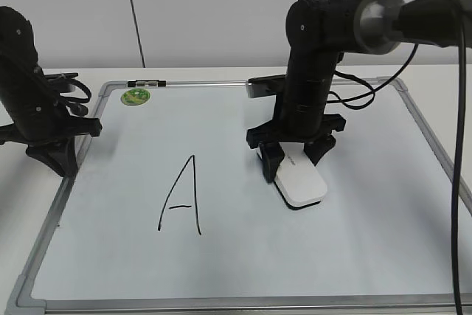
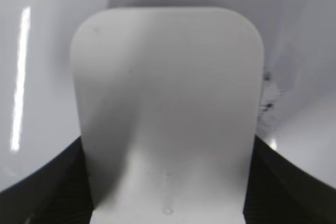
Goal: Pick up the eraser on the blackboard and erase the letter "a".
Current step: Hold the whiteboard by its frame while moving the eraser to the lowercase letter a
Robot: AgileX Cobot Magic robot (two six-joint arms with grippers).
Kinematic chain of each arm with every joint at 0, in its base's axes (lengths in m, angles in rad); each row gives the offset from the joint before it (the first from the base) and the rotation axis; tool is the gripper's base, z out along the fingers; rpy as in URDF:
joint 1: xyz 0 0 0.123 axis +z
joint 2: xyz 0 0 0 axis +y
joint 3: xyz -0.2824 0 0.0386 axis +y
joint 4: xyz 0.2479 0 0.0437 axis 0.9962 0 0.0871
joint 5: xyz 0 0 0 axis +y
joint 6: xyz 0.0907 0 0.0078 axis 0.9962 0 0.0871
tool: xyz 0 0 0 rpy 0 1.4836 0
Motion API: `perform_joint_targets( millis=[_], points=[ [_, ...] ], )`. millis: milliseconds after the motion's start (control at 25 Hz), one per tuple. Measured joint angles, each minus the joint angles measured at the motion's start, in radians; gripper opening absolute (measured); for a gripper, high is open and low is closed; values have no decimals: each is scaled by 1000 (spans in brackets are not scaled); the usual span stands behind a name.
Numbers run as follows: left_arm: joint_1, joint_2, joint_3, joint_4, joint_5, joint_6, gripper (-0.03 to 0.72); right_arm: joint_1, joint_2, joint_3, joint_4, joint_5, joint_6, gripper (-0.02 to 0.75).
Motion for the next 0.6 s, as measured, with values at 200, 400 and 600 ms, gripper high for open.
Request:
perform_joint_targets(
  millis=[200, 400, 600],
  points=[
    [0, 0, 0, 0, 0, 0, 29, 18, 9, -7, -8, 4, 0, 526],
    [0, 0, 0, 0, 0, 0, 29, 18, 14, -13, -34, 10, 16, 526],
    [0, 0, 0, -2, -2, 0, 29, -6, 14, -15, -22, 12, 16, 526]
  ],
)
